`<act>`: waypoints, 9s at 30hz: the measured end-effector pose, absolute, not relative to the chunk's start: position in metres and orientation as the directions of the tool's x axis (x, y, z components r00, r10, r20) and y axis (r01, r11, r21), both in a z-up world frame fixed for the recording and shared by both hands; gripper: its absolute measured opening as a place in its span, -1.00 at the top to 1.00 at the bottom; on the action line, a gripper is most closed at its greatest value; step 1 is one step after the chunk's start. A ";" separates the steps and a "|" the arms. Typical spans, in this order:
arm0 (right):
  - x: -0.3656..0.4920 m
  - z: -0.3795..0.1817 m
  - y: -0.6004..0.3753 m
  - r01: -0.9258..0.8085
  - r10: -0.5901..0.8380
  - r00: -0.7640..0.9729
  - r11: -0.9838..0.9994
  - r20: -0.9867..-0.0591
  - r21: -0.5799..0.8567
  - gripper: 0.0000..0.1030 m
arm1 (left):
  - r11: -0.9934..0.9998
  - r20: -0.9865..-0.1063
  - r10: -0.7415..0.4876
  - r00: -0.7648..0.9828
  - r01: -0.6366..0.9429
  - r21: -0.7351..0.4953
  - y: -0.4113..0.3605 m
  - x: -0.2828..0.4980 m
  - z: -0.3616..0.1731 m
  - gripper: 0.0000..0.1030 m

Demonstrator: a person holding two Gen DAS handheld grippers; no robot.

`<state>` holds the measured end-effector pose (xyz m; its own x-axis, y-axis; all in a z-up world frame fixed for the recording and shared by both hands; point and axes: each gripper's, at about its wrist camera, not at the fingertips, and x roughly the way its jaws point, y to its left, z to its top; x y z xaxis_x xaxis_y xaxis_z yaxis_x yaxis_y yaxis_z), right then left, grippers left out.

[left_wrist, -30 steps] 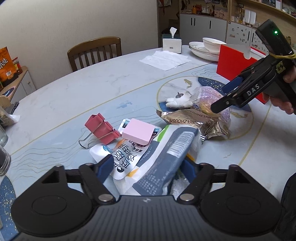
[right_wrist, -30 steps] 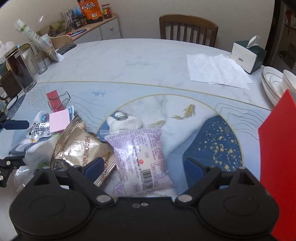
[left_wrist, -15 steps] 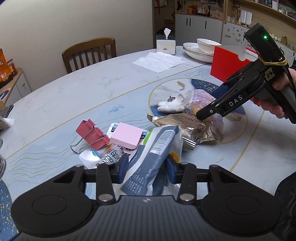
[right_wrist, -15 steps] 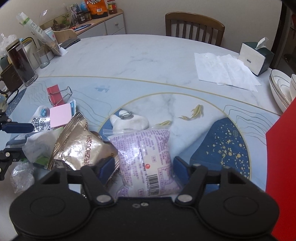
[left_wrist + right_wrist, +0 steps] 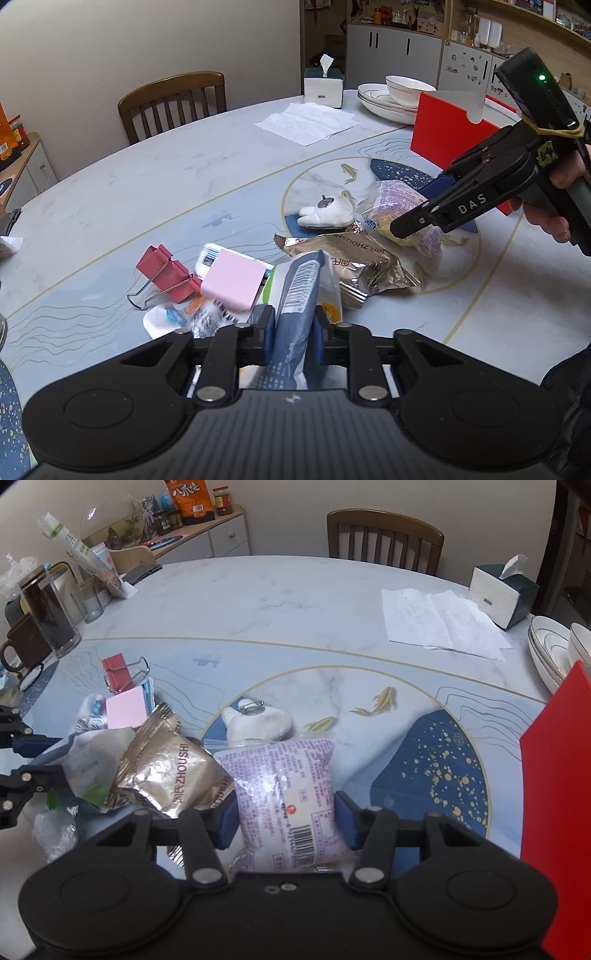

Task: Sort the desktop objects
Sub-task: 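Grasp the blue-white bag with the left gripper while the right gripper grasps the purple packet, then lift both bags and carry them over the red box, then lower both bags into the box and open both grippers, then withdraw both grippers from the box toward the items on the table, then grasp the bag of white beads with the left gripper while the right gripper grasps the gold foil bag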

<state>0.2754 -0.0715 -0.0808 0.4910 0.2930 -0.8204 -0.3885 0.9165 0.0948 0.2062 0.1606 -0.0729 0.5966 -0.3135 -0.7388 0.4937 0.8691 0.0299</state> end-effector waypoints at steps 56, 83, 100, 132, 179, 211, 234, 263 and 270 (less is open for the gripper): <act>0.184 0.038 -0.270 -0.148 0.146 0.668 0.987 -0.730 0.062 0.04 | 0.804 -0.583 -0.516 0.628 0.591 -0.074 -0.060 0.187 0.042 0.75; 0.209 0.031 -0.397 -0.111 0.026 0.712 0.991 -0.702 -0.075 0.04 | 0.765 -0.599 -0.525 0.605 0.643 -0.021 -0.222 0.240 0.041 0.75; 0.261 -0.004 -0.418 -0.183 0.029 0.654 0.976 -0.756 -0.121 0.04 | 0.755 -0.718 -0.447 0.533 0.655 0.016 -0.284 0.312 -0.010 0.75; 0.335 -0.062 -0.413 -0.282 0.048 0.492 0.953 -0.869 -0.107 0.03 | 0.756 -0.854 -0.322 0.409 0.654 0.028 -0.300 0.376 -0.072 0.75; 0.230 0.031 -0.425 -0.329 0.240 0.647 0.944 -0.724 0.019 -0.75 | 0.826 -0.659 -0.422 0.622 0.564 0.003 -0.232 0.259 0.008 -0.42; 0.203 0.033 -0.242 -0.329 0.271 0.696 0.943 -0.665 0.039 -0.99 | 0.902 -0.575 -0.397 0.715 0.421 -0.099 0.002 0.172 0.015 -1.00; 0.213 0.002 -0.104 -0.312 0.248 0.684 0.949 -0.686 0.031 -0.99 | 0.917 -0.623 -0.346 0.702 0.394 -0.065 0.123 0.148 -0.034 -1.00; 0.269 -0.060 -0.003 -0.263 0.246 0.572 0.959 -0.782 0.109 -0.99 | 0.914 -0.724 -0.330 0.606 0.398 -0.083 0.165 0.140 -0.101 -0.98; 0.272 -0.078 0.015 -0.299 0.259 0.529 0.948 -0.808 0.108 -0.99 | 0.919 -0.738 -0.316 0.596 0.384 -0.084 0.166 0.143 -0.107 -0.92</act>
